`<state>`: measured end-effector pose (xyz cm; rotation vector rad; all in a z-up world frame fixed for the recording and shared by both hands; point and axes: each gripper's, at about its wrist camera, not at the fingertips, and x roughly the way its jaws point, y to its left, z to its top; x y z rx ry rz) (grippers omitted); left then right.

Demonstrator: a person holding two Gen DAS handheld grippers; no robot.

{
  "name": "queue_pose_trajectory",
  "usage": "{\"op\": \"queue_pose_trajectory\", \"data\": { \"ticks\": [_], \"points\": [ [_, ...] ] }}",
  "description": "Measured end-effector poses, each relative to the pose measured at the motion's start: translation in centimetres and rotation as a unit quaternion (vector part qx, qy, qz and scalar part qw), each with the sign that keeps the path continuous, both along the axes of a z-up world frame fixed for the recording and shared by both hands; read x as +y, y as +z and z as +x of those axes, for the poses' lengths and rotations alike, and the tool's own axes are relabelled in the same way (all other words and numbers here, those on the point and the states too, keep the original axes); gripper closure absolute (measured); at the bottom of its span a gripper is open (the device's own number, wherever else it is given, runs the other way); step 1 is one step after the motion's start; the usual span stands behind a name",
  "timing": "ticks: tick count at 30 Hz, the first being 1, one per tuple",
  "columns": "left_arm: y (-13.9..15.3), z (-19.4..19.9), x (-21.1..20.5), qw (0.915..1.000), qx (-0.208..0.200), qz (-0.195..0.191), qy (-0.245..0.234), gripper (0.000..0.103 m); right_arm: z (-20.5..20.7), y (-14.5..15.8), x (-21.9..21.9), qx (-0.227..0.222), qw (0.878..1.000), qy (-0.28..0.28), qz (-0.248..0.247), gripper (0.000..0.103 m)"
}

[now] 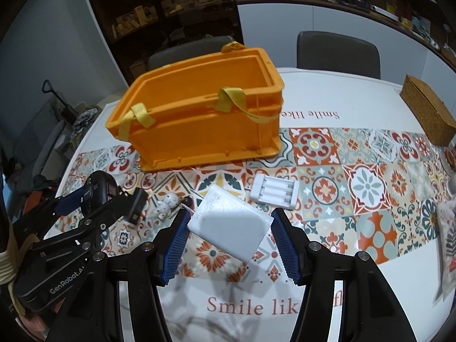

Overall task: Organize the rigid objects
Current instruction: 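Lift and carry the black puck and white adapter with both tools toward the orange crate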

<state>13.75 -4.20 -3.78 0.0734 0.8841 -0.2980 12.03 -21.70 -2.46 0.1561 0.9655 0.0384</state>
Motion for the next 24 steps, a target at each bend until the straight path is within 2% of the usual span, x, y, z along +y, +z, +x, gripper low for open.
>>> {"op": "queue_pose_trajectory", "data": {
  "ticks": [24],
  "points": [
    [4.2, 1.2, 1.1, 0.9988, -0.045, -0.01, 0.018, 0.041, 1.7, 3.4, 1.4, -0.045, 0.999, 0.018, 0.008, 0.044]
  ]
}}
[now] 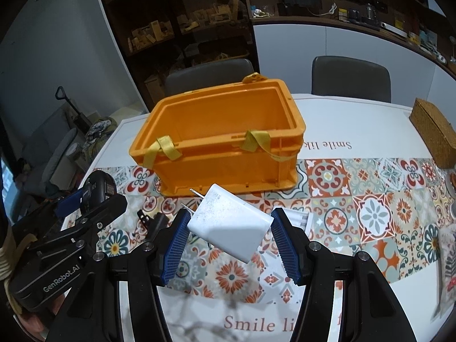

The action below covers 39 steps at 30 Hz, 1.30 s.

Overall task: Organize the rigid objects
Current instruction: 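Lift and carry the black puck and white adapter with both tools toward the orange crate, then lower both tools into the crate and open them to release both objects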

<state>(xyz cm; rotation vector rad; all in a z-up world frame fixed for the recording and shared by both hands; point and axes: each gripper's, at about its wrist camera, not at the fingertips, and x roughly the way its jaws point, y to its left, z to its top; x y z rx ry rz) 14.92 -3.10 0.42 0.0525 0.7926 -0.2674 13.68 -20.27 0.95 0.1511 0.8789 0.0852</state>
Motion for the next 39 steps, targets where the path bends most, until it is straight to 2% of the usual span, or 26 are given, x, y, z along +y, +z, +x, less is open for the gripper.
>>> {"op": "queue_pose_trajectory", "data": {
  "ticks": [18, 22, 39],
  "points": [
    [1.8, 4.1, -0.3, 0.9998, -0.019, 0.004, 0.0, 0.041, 4.5, 1.7, -0.2, -0.013, 1.0, -0.002, -0.005, 0.044],
    [1.7, 5.2, -0.3, 0.9999, -0.01, -0.003, -0.002, 0.041, 5.4, 2.0, -0.1, -0.015, 1.0, 0.0, -0.009, 0.044],
    [1.4, 10.3, -0.2, 0.9998, 0.011, 0.013, 0.01, 0.041, 10.8, 2.0, 0.4, 0.005, 1.0, -0.004, -0.03, 0.044]
  ]
}}
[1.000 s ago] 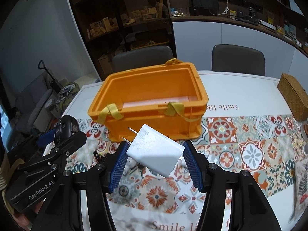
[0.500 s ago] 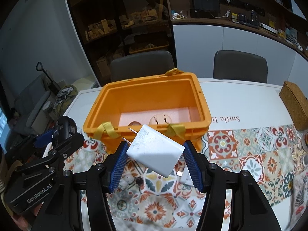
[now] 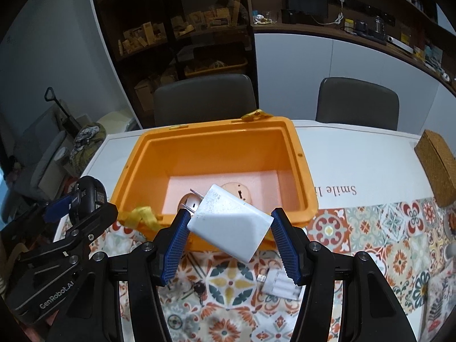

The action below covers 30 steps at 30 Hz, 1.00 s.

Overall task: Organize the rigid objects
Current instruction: 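Lower both tools into the crate and open them to release both objects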

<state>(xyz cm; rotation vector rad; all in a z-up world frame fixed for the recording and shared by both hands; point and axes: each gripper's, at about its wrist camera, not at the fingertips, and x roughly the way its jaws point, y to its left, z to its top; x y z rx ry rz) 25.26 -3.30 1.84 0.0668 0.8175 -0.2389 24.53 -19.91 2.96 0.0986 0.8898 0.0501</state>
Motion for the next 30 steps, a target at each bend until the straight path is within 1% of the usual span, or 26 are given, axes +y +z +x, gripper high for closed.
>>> {"op": "queue_pose_trajectory", "data": {
  "ticks": [4, 7, 13, 20, 23, 26, 30],
  "points": [
    [0.0, 1.1, 0.2, 1.0, 0.004, 0.003, 0.004, 0.041, 1.1, 0.1, 0.3, 0.003, 1.0, 0.002, -0.004, 0.045],
    [-0.1, 2.2, 0.0, 0.9999, 0.009, 0.012, 0.004, 0.041, 2.2, 0.1, 0.4, 0.006, 1.0, 0.0, -0.006, 0.045],
    [-0.8, 4.3, -0.3, 0.9995, 0.021, 0.022, 0.001, 0.041, 4.8, -0.5, -0.1, 0.024, 1.0, -0.005, -0.008, 0.044],
    [-1.9, 6.4, -1.1, 0.9985, 0.039, 0.037, -0.009, 0.041, 6.7, -1.9, 0.1, 0.05, 0.998, -0.004, -0.022, 0.044],
    [-2.6, 7.3, -1.5, 0.9978, 0.048, 0.046, -0.011, 0.041, 7.5, -2.7, 0.0, 0.067, 0.998, -0.005, -0.018, 0.044],
    [-3.2, 8.2, -1.7, 0.9972, 0.059, 0.043, -0.013, 0.041, 8.1, -3.6, -0.1, 0.081, 0.997, -0.005, -0.018, 0.045],
    [-4.0, 8.7, -1.9, 0.9966, 0.063, 0.049, -0.018, 0.041, 9.1, -4.6, -0.4, 0.1, 0.995, -0.007, -0.015, 0.044]
  ]
}}
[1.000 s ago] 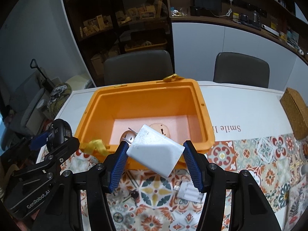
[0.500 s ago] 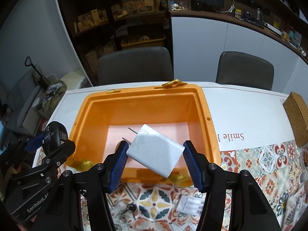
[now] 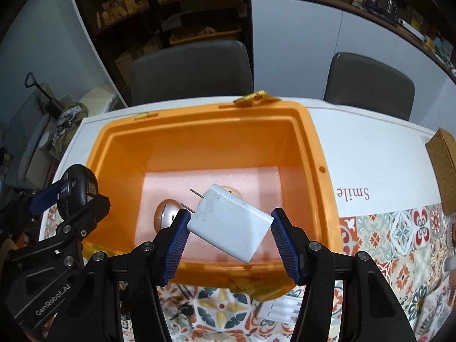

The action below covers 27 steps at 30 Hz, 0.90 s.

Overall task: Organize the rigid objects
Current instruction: 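Lower both tools into the crate and open them to release both objects, then withdraw both open tools from the crate back over the table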

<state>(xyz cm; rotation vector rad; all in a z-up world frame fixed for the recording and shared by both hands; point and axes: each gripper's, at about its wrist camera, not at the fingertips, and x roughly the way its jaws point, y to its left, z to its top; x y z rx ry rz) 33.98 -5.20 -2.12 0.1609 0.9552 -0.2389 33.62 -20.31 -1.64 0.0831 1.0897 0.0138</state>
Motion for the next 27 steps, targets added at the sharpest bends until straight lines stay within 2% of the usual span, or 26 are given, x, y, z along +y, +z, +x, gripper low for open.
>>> {"op": "queue_pose_trajectory", "data": {
  "ticks": [10, 14, 16, 19, 27],
  "points": [
    [-1.7, 0.5, -0.7, 0.9996, 0.022, 0.017, -0.005, 0.041, 0.7, -1.8, -0.3, 0.023, 1.0, -0.007, -0.015, 0.044],
    [-1.9, 0.6, -0.7, 0.9995, 0.023, 0.02, -0.004, 0.041, 0.6, -1.8, -0.3, 0.017, 1.0, -0.005, -0.015, 0.044],
    [-1.9, 0.4, -0.7, 0.9996, 0.019, 0.021, -0.003, 0.041, 0.5, -1.7, -0.3, 0.013, 1.0, -0.003, -0.016, 0.044],
    [-1.4, 0.3, -0.7, 0.9997, 0.01, 0.023, -0.001, 0.04, 0.3, -1.2, -0.4, 0.004, 1.0, -0.008, -0.023, 0.037],
    [-0.4, -0.9, 0.5, 0.9995, 0.012, 0.016, 0.023, 0.034, -0.9, 0.2, -1.1, -0.006, 1.0, -0.021, -0.019, 0.037]
  ]
}}
